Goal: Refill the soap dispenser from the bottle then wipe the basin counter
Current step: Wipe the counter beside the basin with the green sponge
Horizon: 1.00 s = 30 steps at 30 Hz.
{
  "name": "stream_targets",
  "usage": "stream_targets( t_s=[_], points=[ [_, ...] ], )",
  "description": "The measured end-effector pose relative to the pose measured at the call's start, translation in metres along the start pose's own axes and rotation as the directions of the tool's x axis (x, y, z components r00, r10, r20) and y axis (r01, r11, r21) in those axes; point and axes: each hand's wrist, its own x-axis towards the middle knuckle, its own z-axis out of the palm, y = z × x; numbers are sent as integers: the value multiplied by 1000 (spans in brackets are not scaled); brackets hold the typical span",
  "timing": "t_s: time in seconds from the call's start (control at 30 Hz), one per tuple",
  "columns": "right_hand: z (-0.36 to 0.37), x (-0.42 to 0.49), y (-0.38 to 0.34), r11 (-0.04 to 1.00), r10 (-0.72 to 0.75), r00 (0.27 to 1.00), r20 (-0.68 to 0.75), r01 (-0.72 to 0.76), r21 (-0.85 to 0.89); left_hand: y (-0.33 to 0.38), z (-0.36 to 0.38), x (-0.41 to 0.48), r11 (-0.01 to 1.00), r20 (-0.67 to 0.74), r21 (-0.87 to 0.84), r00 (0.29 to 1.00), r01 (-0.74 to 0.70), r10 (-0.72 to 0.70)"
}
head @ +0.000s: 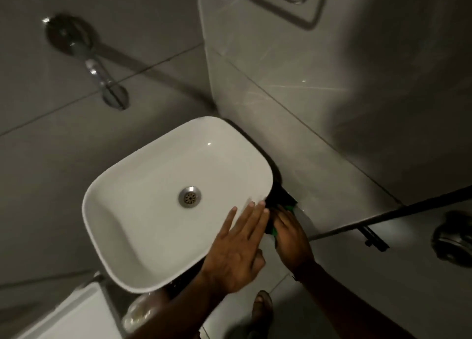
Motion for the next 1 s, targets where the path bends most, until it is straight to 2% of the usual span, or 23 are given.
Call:
stream_targets(
  t_s=[0.1, 0.2, 0.27, 0.37, 0.5, 0.63, 0.77, 0.87, 1.0],
  points=[
    [-11, -41, -24, 997, -68, 995, 66, 69, -19, 28, 11, -49, 991, -49, -72, 992, 110, -114],
    [-15, -83, -59, 989, -94, 985, 144, 108, -96, 43, 20, -119, 952, -11, -126, 959, 280, -284],
    [-11, -110, -86, 985, -113, 962, 250, 142, -103, 52, 25, -170, 915, 52, -141, 926, 378, -374],
    [9, -147, -122, 972, -167, 929, 330, 211, -103, 58, 36, -240, 855, 241, -133, 853, 502, -464],
    [57, -196, -182, 933, -315, 849, 424, 360, -27, 38, 69, -340, 721, 322, -150, 723, 677, -612],
    [115, -226, -253, 888, -406, 762, 504, 459, 22, 4, 108, -420, 610, 394, -162, 618, 776, -681],
    [180, -229, -326, 870, -453, 716, 532, 485, 88, -45, 146, -457, 534, 307, -160, 556, 830, -772],
    [227, -212, -369, 878, -453, 740, 498, 468, 103, -85, 170, -465, 503, 281, -192, 538, 843, -795],
    [292, -172, -409, 868, -460, 701, 545, 484, 110, -123, 202, -466, 481, 273, -210, 523, 851, -807]
  ],
)
